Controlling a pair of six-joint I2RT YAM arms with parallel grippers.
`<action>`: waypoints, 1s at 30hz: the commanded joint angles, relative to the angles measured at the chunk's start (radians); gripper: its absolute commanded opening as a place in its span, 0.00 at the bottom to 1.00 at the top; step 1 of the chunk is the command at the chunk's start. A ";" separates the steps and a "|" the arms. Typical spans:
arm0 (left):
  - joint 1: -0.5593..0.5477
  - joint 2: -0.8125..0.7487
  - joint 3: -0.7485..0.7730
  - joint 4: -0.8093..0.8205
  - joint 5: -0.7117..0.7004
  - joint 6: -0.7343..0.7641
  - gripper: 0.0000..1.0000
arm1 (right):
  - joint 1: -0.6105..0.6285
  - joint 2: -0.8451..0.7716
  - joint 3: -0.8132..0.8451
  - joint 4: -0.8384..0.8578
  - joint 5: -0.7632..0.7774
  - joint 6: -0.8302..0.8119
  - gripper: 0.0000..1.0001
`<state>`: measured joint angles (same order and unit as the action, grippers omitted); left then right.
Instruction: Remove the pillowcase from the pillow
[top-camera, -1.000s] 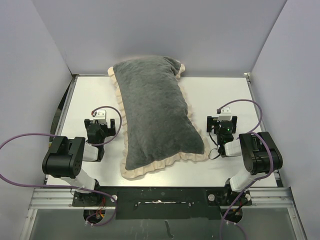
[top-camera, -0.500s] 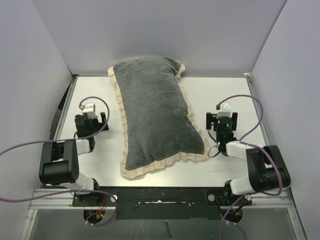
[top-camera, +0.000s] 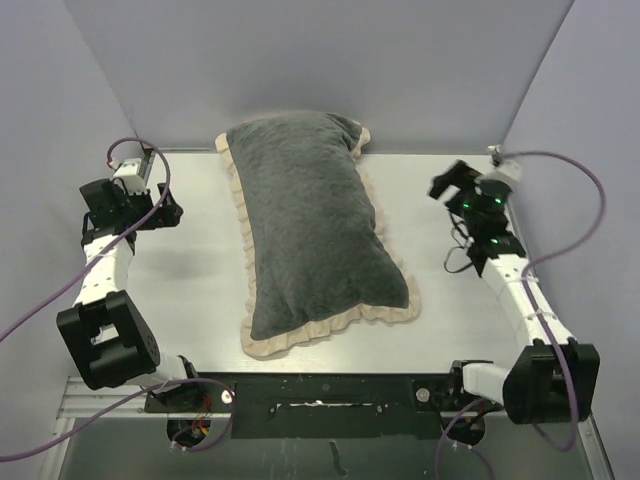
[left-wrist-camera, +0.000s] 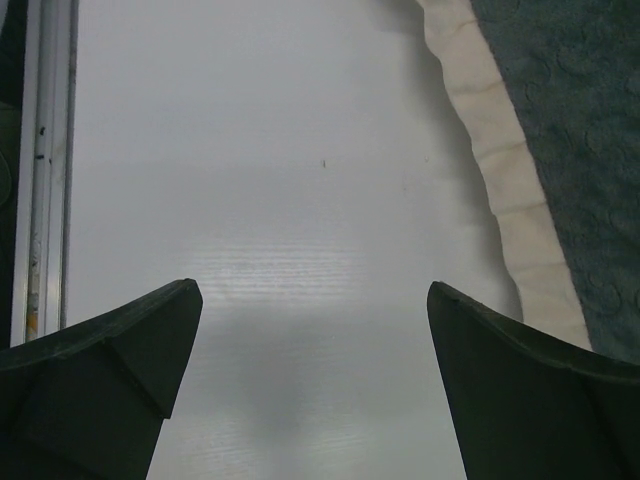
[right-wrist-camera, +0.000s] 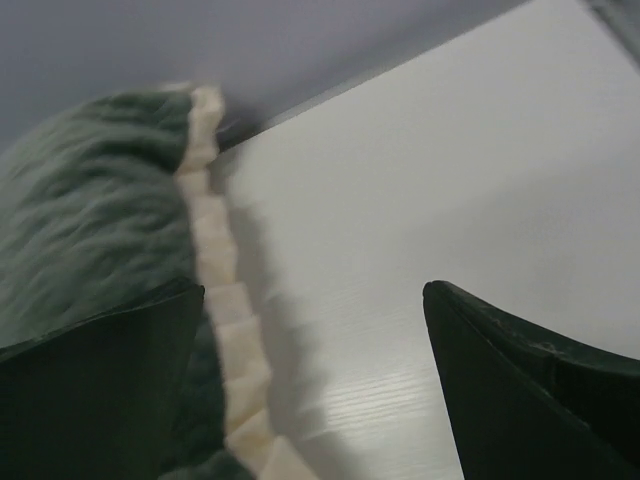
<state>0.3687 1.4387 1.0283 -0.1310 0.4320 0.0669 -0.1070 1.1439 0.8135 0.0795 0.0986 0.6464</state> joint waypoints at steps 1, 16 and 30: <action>0.056 -0.001 0.073 -0.260 0.113 0.071 0.98 | 0.379 0.074 0.249 -0.214 0.077 -0.304 0.98; 0.107 -0.079 0.052 -0.415 0.184 0.132 0.98 | 1.265 0.608 0.695 -0.427 0.432 -0.553 0.98; 0.084 -0.110 0.020 -0.444 0.206 0.171 0.98 | 1.375 0.799 0.632 -0.617 0.556 -0.444 0.98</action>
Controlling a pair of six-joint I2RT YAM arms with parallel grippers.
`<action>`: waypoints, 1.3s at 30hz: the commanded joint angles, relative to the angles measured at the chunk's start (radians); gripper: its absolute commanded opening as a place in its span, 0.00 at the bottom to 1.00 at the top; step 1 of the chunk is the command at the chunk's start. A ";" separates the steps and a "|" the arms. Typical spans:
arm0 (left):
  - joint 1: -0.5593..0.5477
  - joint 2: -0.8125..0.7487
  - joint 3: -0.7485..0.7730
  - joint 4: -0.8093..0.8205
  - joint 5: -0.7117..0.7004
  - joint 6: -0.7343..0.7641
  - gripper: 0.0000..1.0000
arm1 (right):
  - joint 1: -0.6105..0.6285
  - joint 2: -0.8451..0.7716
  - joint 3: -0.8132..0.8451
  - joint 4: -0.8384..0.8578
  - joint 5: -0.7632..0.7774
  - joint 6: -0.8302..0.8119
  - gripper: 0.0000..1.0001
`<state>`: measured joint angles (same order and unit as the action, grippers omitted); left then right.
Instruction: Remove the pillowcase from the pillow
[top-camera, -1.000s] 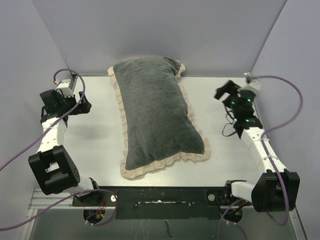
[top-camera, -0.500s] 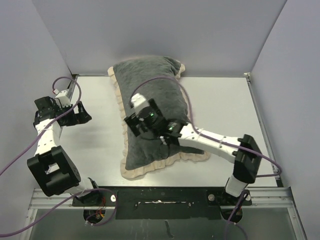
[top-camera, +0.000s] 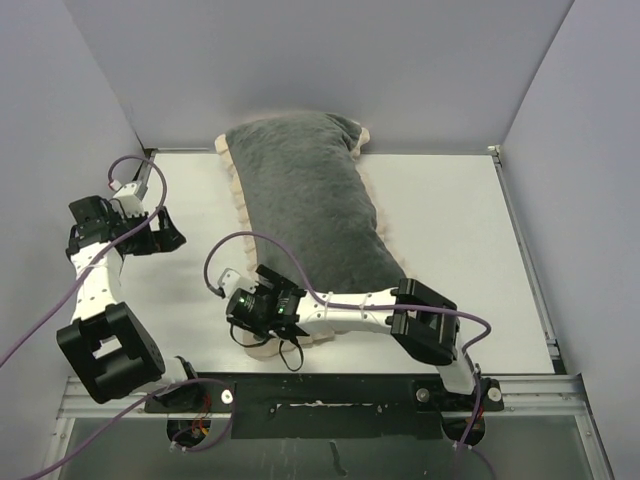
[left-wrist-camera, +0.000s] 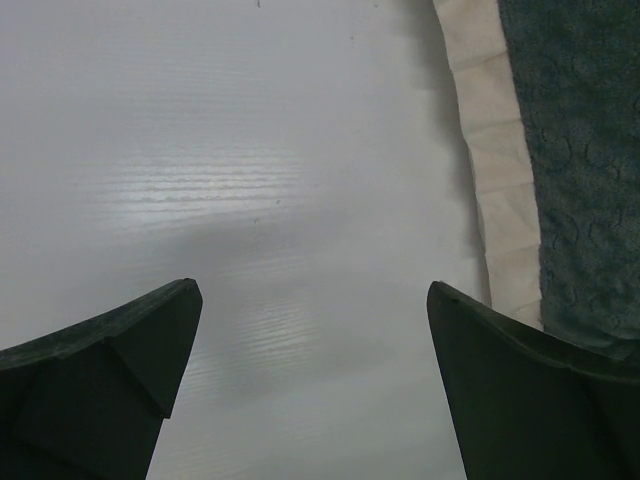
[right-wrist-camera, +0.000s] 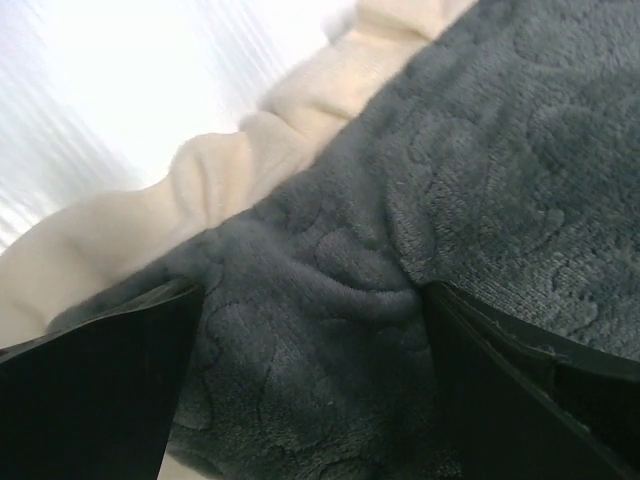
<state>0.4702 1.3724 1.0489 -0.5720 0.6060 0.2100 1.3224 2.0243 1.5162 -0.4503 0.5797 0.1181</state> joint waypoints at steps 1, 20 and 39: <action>-0.029 -0.044 -0.003 0.000 0.031 0.032 0.98 | -0.074 -0.111 -0.112 -0.101 0.072 0.114 0.98; -0.546 0.208 0.230 0.126 -0.327 0.212 0.98 | -0.784 -0.766 -0.637 -0.238 -0.064 0.394 0.98; -0.666 0.681 0.652 0.049 -0.212 0.393 0.38 | -1.022 -0.778 -0.615 -0.259 -0.203 0.346 0.98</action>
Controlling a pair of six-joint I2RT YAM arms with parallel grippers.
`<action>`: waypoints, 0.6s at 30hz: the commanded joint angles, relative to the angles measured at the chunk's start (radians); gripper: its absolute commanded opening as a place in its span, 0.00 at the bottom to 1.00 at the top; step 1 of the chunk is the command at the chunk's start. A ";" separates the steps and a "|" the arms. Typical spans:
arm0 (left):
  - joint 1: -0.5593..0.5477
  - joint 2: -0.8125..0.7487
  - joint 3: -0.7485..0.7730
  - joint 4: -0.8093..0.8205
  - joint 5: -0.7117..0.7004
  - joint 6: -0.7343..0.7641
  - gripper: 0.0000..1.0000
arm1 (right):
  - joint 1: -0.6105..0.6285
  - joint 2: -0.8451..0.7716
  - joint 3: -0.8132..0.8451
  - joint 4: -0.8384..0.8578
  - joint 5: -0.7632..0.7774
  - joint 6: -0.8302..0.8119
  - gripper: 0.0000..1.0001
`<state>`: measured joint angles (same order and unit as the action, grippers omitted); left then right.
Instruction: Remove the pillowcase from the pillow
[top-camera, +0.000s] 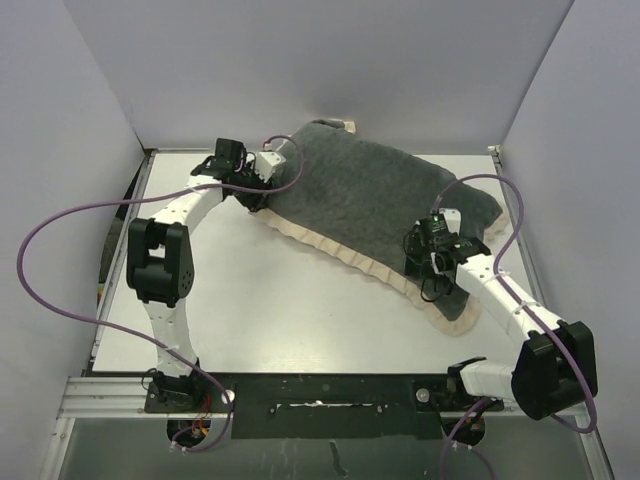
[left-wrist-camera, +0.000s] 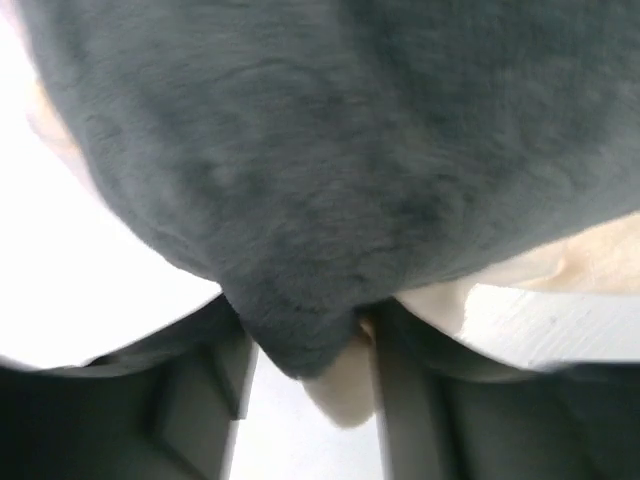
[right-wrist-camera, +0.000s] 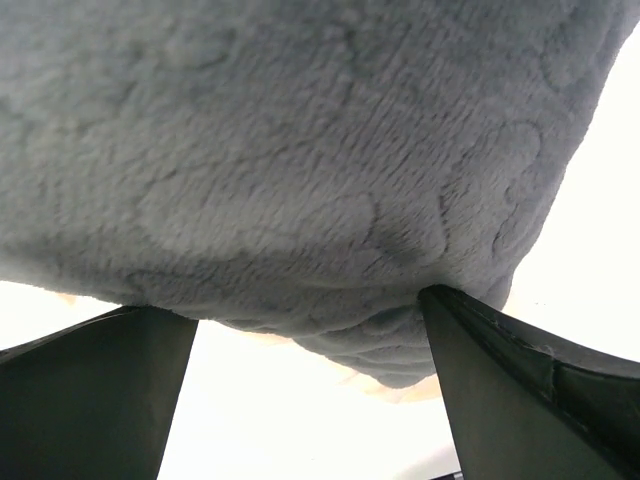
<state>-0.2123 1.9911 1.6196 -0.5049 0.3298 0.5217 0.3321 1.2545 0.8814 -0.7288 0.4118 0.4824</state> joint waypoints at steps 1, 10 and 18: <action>0.021 0.069 0.085 -0.036 0.080 0.082 0.25 | -0.033 0.010 0.025 0.027 -0.046 -0.020 0.98; 0.154 -0.172 -0.227 0.090 0.104 0.022 0.00 | 0.052 0.246 0.153 0.133 -0.125 -0.057 0.98; 0.451 -0.438 -0.505 0.044 0.127 0.101 0.00 | 0.259 0.511 0.429 0.155 -0.150 -0.084 0.98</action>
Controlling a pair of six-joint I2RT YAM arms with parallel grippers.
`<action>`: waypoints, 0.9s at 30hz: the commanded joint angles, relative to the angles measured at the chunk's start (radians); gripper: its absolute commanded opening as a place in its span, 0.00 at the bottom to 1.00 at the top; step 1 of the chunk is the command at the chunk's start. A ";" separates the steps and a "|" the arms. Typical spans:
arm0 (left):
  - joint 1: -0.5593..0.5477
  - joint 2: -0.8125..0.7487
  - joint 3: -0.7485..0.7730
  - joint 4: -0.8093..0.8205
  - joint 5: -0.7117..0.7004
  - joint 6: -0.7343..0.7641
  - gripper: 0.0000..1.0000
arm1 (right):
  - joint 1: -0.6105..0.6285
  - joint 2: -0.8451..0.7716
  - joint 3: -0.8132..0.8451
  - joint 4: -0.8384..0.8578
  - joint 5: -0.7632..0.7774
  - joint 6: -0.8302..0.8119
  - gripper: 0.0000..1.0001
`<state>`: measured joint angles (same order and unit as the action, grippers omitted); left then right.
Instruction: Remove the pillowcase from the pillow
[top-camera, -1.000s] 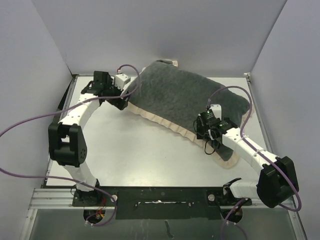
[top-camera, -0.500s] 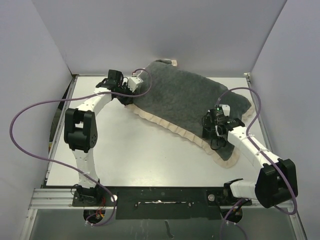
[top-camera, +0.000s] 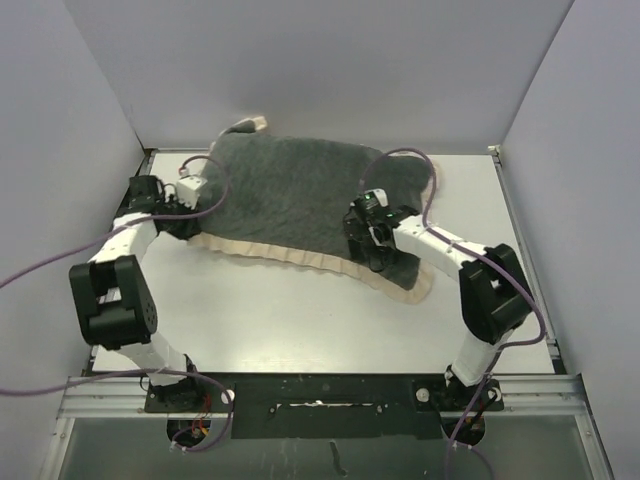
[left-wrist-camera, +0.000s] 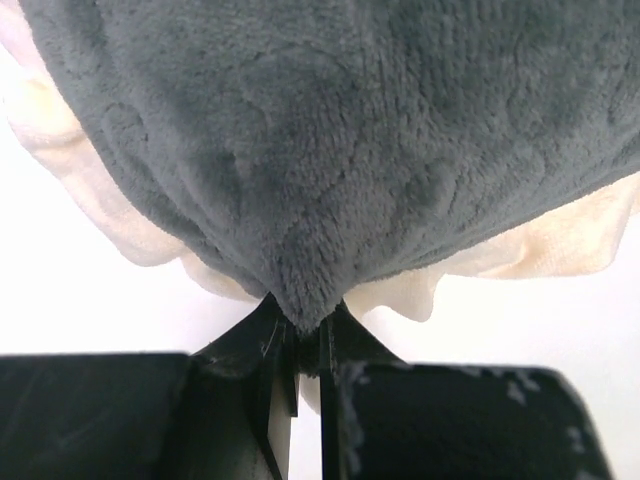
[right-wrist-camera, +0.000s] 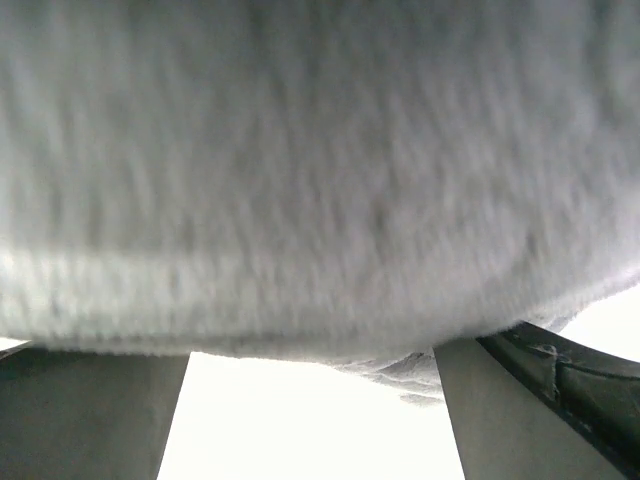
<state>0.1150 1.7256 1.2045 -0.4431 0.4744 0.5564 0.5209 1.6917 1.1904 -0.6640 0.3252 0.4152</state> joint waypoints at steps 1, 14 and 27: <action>0.151 -0.204 -0.121 -0.015 -0.022 0.083 0.00 | 0.076 0.086 0.138 0.094 -0.075 -0.011 0.98; 0.226 -0.292 -0.243 0.056 -0.214 0.069 0.00 | -0.077 -0.290 -0.262 0.191 -0.118 -0.042 0.98; 0.225 -0.273 -0.204 0.043 -0.241 0.027 0.00 | -0.124 -0.243 -0.394 0.598 -0.407 -0.228 0.98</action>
<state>0.3328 1.4570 0.9550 -0.4217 0.2756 0.5915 0.4000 1.3952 0.7696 -0.2543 0.0422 0.2554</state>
